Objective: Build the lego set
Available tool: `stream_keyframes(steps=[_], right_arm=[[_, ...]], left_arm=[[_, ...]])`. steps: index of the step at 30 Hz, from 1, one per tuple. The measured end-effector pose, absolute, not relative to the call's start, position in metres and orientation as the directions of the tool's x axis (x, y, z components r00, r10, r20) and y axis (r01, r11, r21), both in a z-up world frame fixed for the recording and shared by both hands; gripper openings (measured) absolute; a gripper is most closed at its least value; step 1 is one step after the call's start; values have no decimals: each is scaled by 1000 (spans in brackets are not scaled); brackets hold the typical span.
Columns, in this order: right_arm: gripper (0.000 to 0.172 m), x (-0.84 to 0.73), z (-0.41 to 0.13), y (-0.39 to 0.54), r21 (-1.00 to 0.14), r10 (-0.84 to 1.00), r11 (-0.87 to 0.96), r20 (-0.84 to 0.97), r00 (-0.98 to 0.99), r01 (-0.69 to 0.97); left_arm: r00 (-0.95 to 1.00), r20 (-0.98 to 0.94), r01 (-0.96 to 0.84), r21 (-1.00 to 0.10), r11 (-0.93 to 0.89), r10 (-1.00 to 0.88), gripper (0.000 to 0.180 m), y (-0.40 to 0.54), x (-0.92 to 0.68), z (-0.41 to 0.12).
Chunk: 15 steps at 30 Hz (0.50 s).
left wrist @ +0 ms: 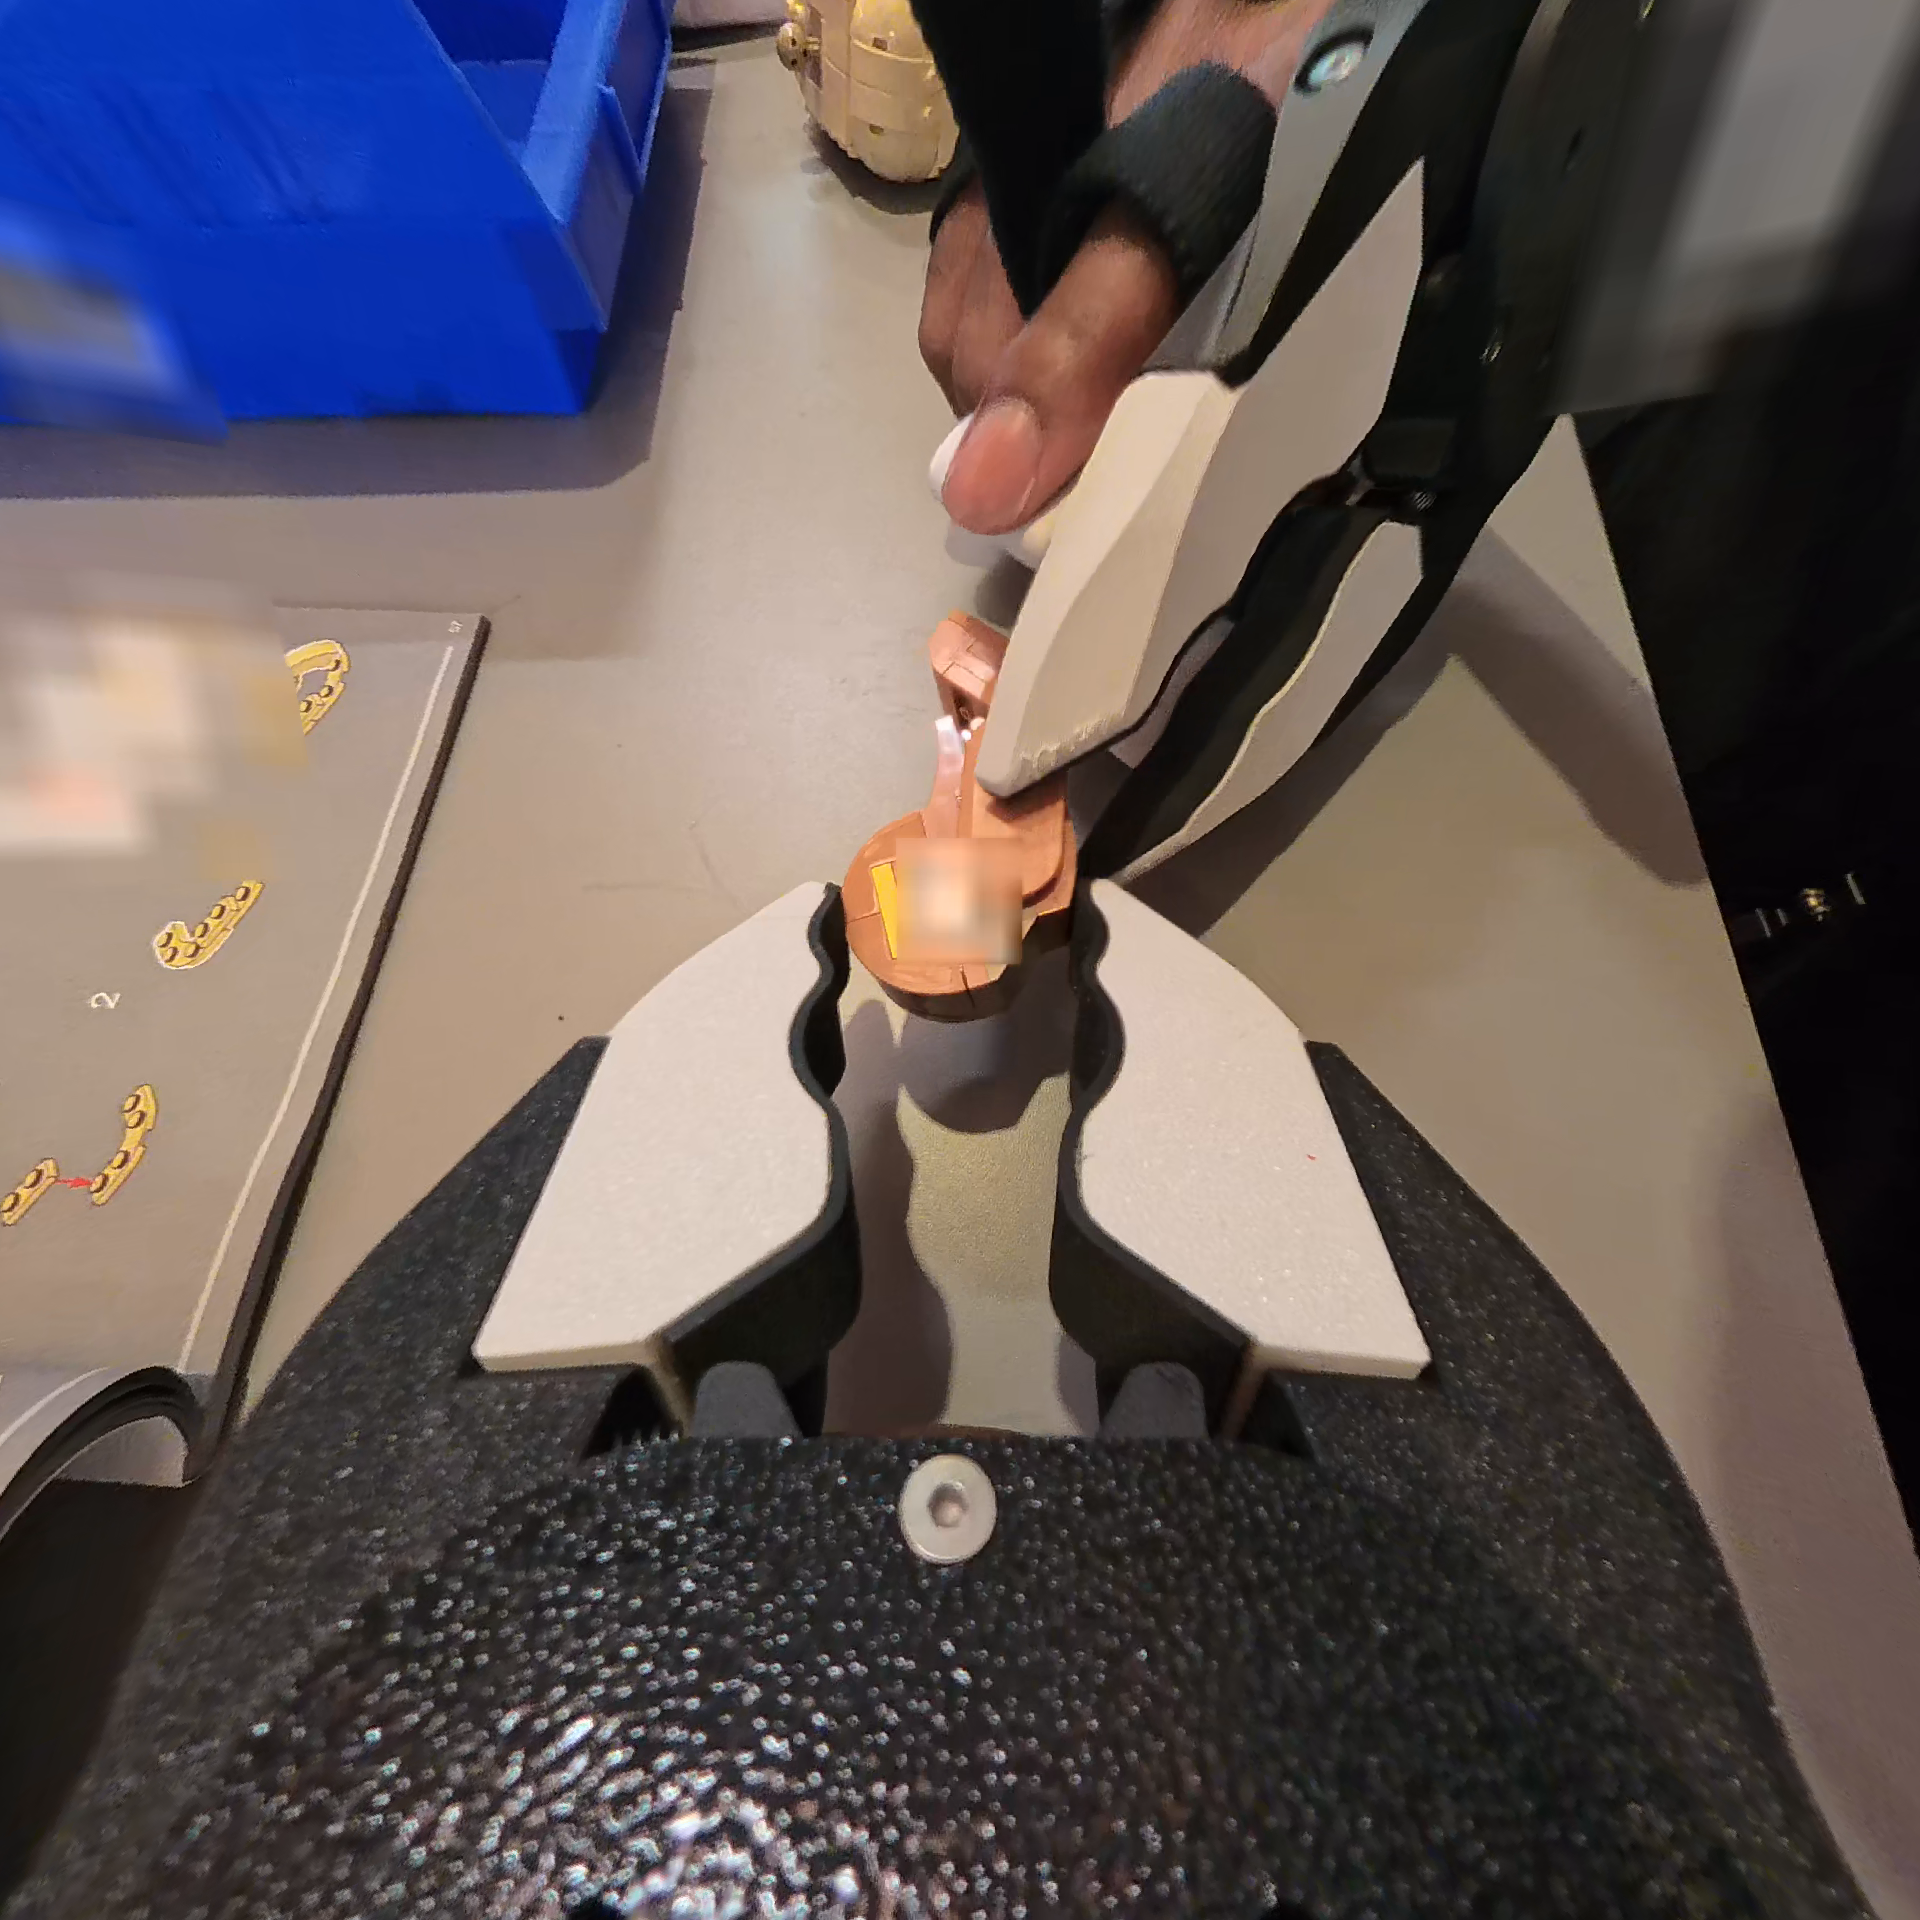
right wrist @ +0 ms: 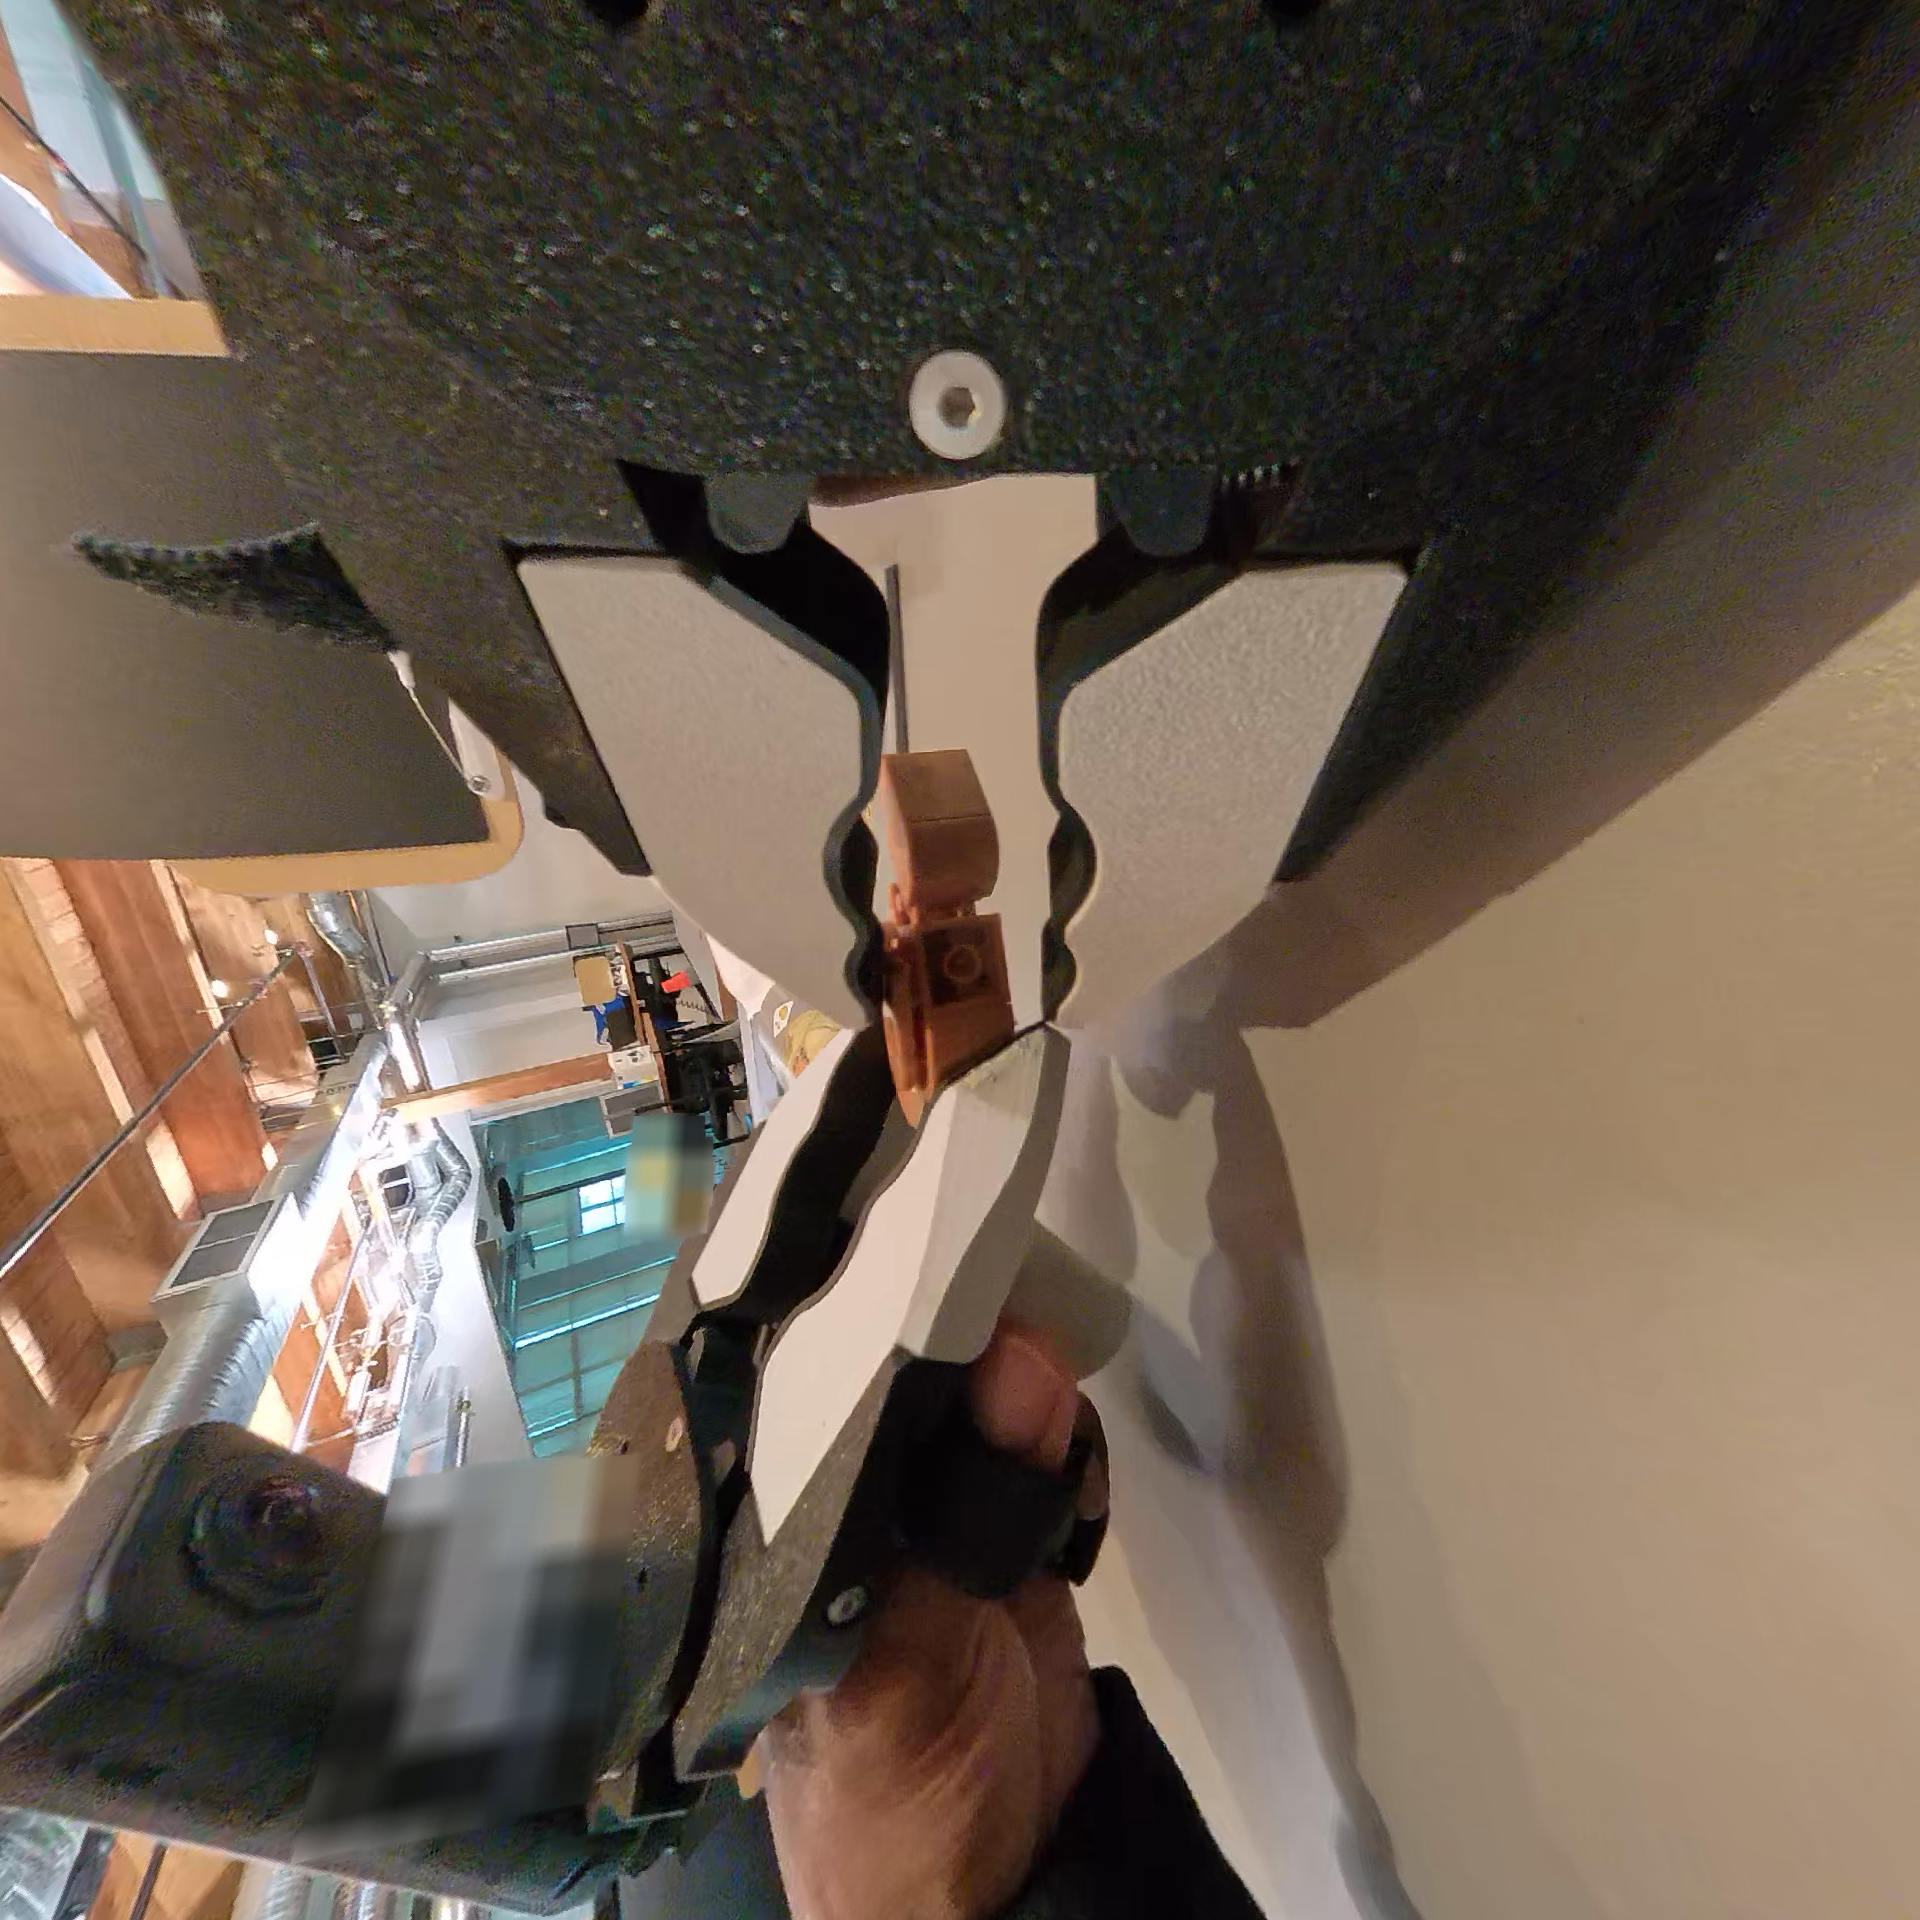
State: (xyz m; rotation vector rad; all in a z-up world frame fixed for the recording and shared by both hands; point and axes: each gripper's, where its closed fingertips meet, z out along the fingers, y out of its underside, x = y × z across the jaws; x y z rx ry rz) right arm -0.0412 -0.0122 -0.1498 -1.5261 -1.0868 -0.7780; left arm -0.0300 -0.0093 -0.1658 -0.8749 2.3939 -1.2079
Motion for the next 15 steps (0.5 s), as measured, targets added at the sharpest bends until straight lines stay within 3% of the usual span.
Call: stream_keyframes(steps=[15], right_arm=[[22,-41,-145,-12,-315,194,-20,930,313,949]], left_arm=[[-773,14,-366,-826,429,-634,41,-13,-32,-162]])
